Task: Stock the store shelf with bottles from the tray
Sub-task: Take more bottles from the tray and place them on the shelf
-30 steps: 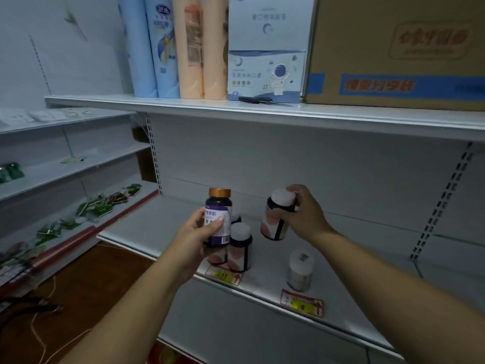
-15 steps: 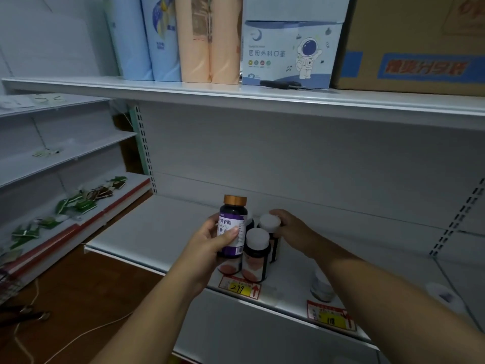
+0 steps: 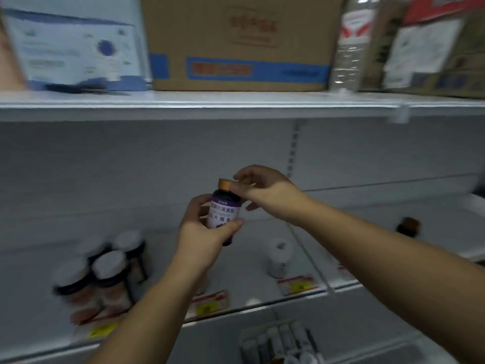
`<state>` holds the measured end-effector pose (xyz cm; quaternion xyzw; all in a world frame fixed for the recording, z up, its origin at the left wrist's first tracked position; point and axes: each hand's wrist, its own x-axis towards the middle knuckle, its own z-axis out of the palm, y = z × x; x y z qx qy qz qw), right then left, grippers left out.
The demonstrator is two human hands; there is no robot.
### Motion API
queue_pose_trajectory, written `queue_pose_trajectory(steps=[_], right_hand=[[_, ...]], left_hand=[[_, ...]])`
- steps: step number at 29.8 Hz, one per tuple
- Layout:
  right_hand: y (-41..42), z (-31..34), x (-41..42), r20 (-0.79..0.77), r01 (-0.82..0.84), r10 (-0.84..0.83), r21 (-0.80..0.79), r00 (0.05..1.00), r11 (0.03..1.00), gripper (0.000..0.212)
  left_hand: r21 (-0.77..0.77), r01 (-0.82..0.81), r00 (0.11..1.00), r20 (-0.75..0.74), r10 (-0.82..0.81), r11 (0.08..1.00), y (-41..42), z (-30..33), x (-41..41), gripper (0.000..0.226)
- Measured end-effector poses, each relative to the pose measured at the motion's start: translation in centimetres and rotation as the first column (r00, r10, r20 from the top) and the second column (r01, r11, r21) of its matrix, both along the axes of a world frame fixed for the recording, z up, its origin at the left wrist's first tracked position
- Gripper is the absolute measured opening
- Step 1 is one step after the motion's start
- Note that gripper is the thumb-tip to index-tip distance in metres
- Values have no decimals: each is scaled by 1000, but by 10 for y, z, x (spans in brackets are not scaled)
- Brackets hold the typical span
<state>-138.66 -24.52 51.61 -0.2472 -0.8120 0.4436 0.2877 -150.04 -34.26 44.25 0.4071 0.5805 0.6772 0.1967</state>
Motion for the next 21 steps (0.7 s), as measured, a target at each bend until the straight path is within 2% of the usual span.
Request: queue_pose_trajectory(steps=[2, 6, 15, 18, 21], right_hand=[[18, 9, 49, 61, 79, -81, 26, 995, 997, 35], [52, 20, 139, 127, 168, -168, 16, 977, 986, 33], [144, 3, 307, 123, 315, -323, 82, 938, 946, 37], [186, -11, 349, 149, 386, -415, 186, 898, 903, 39], [232, -31, 391, 160, 495, -552, 294, 818, 818, 40]], left_hand=[[-11, 69, 996, -56, -69, 998, 30, 3, 42, 50], [-26, 147, 983, -112, -148, 989, 81, 6, 125, 53], [-114, 307, 942, -103, -318, 945, 185, -2, 286, 59], [-167, 264, 948, -136, -288, 950, 209, -10, 309, 60], [-219, 189, 963, -149, -225, 957, 219, -28, 313, 50]])
